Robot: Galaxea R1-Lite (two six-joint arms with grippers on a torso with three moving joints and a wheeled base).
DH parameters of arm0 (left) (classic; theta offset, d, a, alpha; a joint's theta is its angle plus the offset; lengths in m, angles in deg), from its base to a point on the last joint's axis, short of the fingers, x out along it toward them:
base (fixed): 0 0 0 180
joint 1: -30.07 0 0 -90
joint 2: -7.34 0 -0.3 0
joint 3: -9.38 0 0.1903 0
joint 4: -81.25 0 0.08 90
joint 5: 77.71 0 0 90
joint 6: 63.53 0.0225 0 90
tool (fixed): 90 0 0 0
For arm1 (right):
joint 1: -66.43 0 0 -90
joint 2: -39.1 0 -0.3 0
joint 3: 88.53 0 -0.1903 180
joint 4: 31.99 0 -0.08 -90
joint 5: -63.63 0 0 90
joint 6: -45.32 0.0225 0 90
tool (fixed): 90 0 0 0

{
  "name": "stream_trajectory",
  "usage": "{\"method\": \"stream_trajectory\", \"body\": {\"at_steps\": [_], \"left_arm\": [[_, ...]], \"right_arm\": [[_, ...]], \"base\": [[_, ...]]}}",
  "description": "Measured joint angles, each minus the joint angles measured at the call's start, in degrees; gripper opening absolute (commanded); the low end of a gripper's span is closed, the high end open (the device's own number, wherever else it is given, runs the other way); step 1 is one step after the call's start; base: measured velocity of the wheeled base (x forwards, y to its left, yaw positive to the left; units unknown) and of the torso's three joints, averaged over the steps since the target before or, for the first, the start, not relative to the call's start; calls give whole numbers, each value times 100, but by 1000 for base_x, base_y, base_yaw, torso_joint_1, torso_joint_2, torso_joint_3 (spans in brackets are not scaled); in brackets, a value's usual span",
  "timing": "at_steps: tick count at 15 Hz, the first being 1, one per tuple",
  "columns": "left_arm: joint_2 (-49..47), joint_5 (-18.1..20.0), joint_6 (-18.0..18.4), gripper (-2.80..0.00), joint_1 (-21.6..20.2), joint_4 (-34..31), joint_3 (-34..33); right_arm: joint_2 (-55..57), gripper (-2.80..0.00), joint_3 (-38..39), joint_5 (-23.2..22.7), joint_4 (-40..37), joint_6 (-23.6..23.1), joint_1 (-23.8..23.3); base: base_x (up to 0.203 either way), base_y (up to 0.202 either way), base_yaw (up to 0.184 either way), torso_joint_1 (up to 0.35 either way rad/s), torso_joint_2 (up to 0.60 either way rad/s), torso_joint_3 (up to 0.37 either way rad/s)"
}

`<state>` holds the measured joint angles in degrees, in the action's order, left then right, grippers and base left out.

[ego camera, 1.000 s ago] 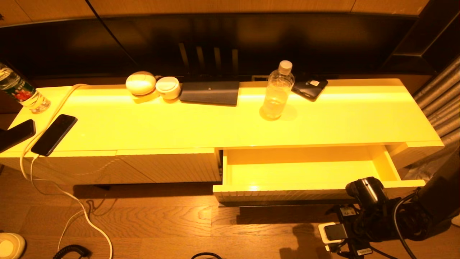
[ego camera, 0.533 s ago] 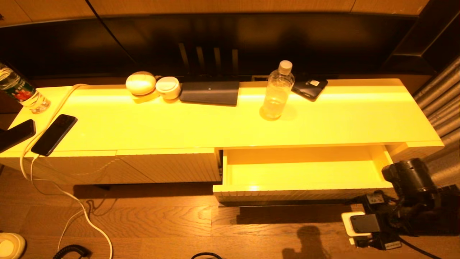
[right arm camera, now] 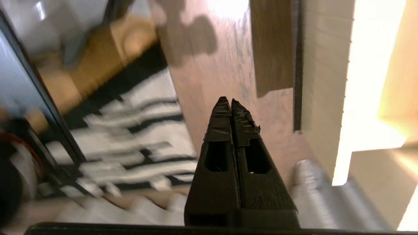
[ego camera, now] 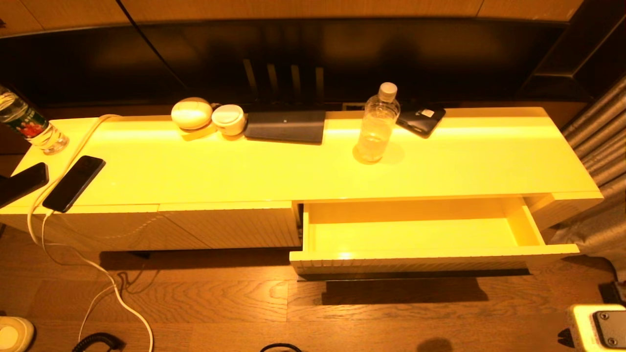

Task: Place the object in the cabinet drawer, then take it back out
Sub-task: Open the drawer

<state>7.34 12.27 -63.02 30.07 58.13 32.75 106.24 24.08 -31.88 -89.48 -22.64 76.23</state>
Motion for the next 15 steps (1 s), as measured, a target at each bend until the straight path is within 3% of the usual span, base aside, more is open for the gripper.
{"method": "stream_trajectory", "body": {"at_steps": [5,12,15], "left_arm": [[0,-2,1,-280,0,0,0],[0,-5,1,-280,0,-2,0],[0,2,1,-280,0,0,0]], "right_arm": [[808,-280,-936,2,-38,2690,483],[2868,-280,-2823,33,-50,6170,645],[3503,-280,-3479,52,-57,7228,706]], "base": [[0,0,0,0,0,0],[0,0,0,0,0,0],[0,0,0,0,0,0]]}}
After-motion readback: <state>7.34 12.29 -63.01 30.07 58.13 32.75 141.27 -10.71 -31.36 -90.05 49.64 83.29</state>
